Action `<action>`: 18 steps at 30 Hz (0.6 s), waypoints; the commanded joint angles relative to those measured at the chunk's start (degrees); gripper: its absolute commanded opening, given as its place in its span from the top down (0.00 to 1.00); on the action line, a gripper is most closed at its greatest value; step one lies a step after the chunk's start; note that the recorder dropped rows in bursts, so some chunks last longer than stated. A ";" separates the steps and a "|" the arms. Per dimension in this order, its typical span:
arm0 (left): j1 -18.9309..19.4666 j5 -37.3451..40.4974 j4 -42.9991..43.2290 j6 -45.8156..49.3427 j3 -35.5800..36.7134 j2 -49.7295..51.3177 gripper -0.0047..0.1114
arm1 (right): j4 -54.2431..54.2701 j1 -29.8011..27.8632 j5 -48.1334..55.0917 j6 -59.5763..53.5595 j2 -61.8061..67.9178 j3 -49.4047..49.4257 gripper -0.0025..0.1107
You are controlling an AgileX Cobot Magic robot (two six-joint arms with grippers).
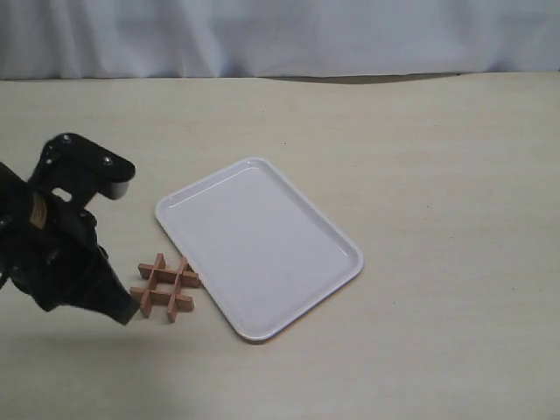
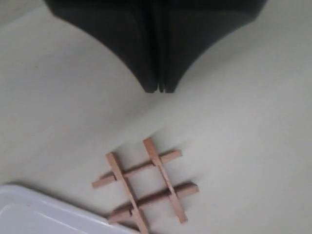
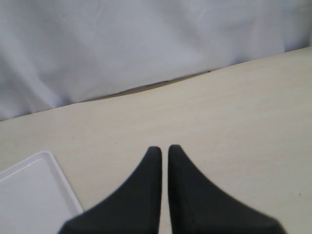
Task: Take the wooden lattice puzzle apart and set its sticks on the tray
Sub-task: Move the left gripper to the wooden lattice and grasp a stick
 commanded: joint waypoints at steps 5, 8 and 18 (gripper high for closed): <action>-1.40 -4.17 -6.04 -0.59 0.87 5.24 0.95 | -0.40 0.16 0.07 -0.04 -0.24 0.17 0.94; -1.40 -5.19 -6.79 -0.59 0.87 8.24 0.83 | -0.40 0.16 0.07 -0.04 -0.24 0.17 0.94; -1.40 -12.65 -5.68 -3.64 0.87 14.78 0.55 | -0.40 0.16 0.07 -0.04 -0.24 0.17 0.94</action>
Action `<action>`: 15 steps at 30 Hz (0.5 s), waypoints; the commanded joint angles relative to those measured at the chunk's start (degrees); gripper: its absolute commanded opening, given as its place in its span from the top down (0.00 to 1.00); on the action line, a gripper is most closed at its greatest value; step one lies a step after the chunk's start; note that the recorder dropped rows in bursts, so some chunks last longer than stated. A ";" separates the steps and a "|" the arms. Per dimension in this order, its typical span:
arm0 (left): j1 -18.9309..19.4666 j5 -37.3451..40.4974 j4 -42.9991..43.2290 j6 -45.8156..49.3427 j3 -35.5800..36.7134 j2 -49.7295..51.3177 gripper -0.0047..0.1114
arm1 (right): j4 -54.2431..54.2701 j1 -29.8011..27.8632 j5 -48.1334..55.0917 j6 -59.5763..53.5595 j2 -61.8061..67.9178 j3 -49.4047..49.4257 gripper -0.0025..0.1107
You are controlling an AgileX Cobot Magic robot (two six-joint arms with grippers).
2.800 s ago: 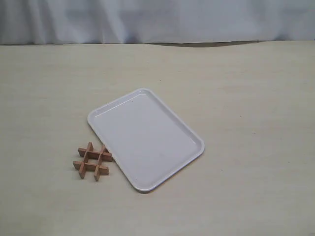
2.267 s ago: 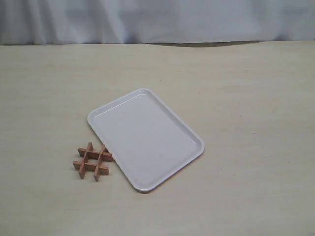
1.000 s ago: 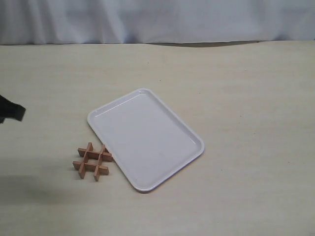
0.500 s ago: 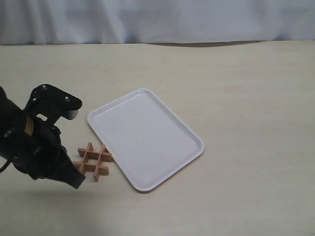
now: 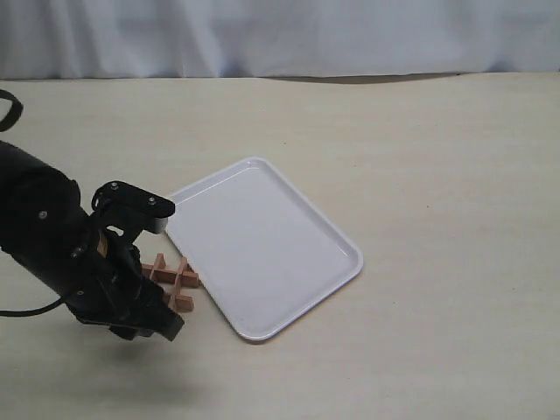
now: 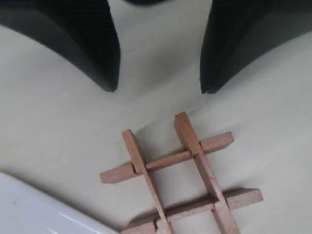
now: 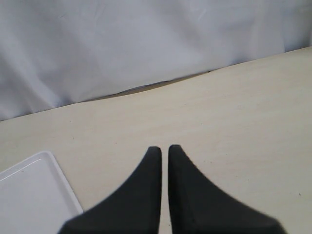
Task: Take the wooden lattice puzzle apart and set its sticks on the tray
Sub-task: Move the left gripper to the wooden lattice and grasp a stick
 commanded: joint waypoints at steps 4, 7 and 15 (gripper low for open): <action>-0.43 -3.73 5.07 -7.15 0.15 1.07 0.55 | -0.40 0.16 0.07 -0.04 -0.24 0.17 0.94; -0.43 -4.43 6.47 -8.71 0.15 1.07 0.55 | -0.40 0.16 0.07 -0.04 -0.24 0.17 0.94; -0.43 -4.83 5.88 -8.84 0.15 1.07 0.65 | -0.40 0.16 0.07 -0.04 -0.24 0.17 0.94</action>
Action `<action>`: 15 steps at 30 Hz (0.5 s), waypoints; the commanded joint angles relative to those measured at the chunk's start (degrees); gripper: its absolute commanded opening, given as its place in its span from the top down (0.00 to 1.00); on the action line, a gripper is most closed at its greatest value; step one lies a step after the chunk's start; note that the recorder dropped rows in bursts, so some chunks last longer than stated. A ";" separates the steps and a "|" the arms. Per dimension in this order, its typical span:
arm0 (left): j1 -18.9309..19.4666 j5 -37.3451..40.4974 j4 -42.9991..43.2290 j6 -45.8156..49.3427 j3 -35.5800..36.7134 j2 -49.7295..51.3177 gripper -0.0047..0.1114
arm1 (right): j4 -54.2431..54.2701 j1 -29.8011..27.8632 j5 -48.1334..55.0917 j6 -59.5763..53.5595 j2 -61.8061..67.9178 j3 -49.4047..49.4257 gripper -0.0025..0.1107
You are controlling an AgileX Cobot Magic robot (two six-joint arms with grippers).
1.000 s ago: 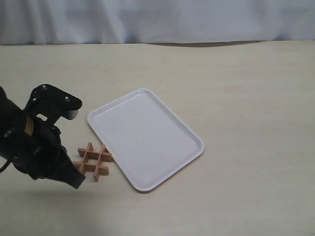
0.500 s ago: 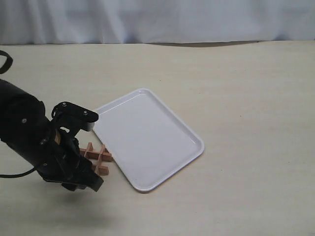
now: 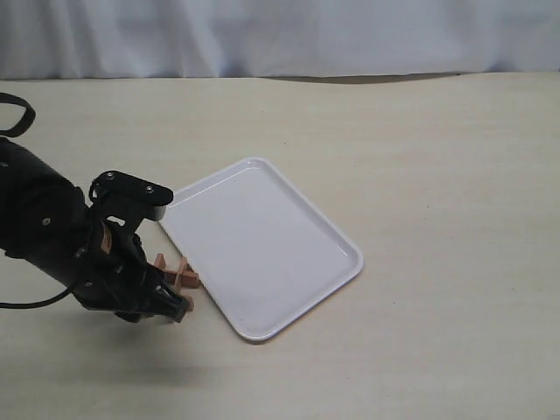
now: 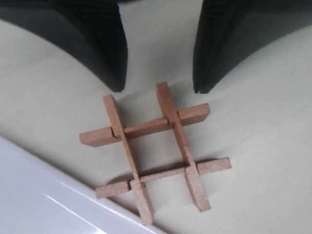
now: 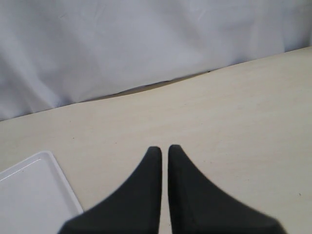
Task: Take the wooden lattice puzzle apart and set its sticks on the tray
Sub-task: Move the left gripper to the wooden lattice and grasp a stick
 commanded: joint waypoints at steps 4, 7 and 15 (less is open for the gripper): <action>-0.43 0.04 0.03 -0.65 0.15 0.20 0.65 | -0.40 0.16 0.07 -0.04 -0.24 0.17 0.94; -0.43 0.04 -0.08 -0.65 0.15 0.70 0.65 | -0.40 0.16 0.07 -0.04 -0.24 0.17 0.94; -0.43 -0.81 0.23 -0.65 0.15 4.56 0.65 | -0.40 0.16 0.07 -0.04 -0.24 0.17 0.94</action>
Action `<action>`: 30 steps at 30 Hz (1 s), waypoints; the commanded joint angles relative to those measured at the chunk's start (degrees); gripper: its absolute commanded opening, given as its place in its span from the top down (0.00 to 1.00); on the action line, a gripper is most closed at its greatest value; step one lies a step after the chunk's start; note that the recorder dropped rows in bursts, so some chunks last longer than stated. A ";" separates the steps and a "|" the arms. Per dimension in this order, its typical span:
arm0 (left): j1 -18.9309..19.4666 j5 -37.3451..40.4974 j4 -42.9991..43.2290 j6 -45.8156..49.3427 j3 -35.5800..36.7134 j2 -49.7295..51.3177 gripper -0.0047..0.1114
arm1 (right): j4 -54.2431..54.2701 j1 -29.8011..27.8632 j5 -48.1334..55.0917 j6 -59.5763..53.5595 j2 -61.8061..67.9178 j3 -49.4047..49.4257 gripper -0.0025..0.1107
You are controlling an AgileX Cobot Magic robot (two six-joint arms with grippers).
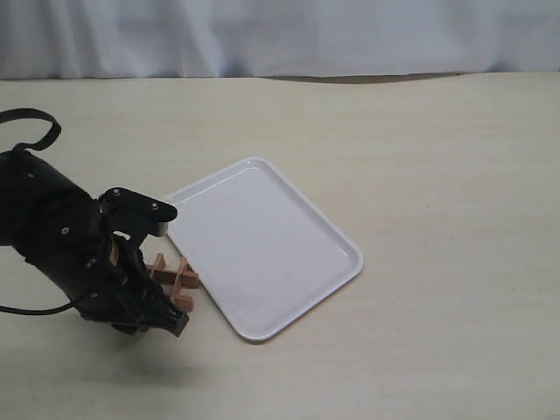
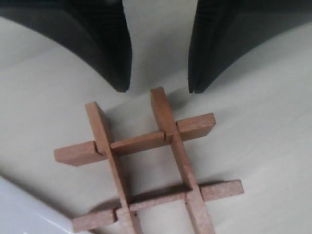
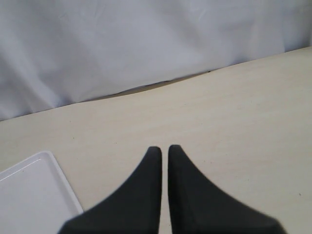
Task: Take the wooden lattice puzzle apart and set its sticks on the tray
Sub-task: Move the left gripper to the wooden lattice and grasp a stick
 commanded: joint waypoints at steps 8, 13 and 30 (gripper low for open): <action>-0.43 -5.33 0.23 -2.00 0.15 0.41 0.65 | -0.40 0.16 -0.03 -0.04 -0.24 0.17 0.94; -0.43 -5.27 0.23 -2.10 0.15 0.41 0.65 | -0.40 0.16 -0.03 -0.04 -0.24 0.17 0.94; -0.43 -3.14 0.69 -2.75 0.15 0.41 0.96 | -0.40 0.16 -0.03 -0.04 -0.24 0.17 0.94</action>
